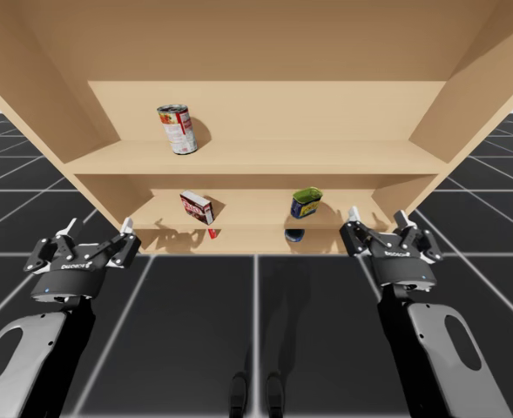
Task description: Find the pudding box on the shelf and bring it to me.
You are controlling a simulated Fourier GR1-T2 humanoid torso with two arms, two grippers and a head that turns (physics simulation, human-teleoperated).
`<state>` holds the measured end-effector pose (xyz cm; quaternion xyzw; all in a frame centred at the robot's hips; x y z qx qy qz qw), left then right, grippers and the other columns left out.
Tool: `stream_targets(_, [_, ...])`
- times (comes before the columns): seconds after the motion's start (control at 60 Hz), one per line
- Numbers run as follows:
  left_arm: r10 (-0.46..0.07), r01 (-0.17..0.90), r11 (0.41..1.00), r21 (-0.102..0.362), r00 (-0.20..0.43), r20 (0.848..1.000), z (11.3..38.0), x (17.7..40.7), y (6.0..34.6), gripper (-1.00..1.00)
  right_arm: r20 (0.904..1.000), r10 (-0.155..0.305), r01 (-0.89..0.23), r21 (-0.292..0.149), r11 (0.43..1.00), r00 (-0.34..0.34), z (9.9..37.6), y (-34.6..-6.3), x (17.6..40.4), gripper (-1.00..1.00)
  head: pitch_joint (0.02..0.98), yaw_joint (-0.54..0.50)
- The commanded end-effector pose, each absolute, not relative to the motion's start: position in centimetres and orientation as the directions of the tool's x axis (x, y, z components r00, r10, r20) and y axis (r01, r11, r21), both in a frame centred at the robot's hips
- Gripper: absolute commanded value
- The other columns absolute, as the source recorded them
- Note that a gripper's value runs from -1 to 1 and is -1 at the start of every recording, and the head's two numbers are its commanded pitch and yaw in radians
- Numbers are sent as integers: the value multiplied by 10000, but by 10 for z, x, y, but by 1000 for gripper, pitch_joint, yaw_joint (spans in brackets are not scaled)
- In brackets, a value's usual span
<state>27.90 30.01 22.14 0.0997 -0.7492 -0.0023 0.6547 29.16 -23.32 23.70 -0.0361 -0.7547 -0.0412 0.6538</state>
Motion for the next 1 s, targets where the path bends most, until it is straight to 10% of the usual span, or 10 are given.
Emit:
stream_targets(0.017, [-1523, -1465, 9801, 1338, -1232, 9806, 221, 279, 300, -1000, 9903, 132, 1502, 78, 9886, -1383, 235, -233, 291, -1000, 61, -3])
stream_targets(1.0, [-1498, -1278, 9827, 1342, -1219, 9812, 220, 279, 295, -1000, 9972, 81, 1293, 17, 9916, -749, 230, -234, 295, -1000, 550, 270])
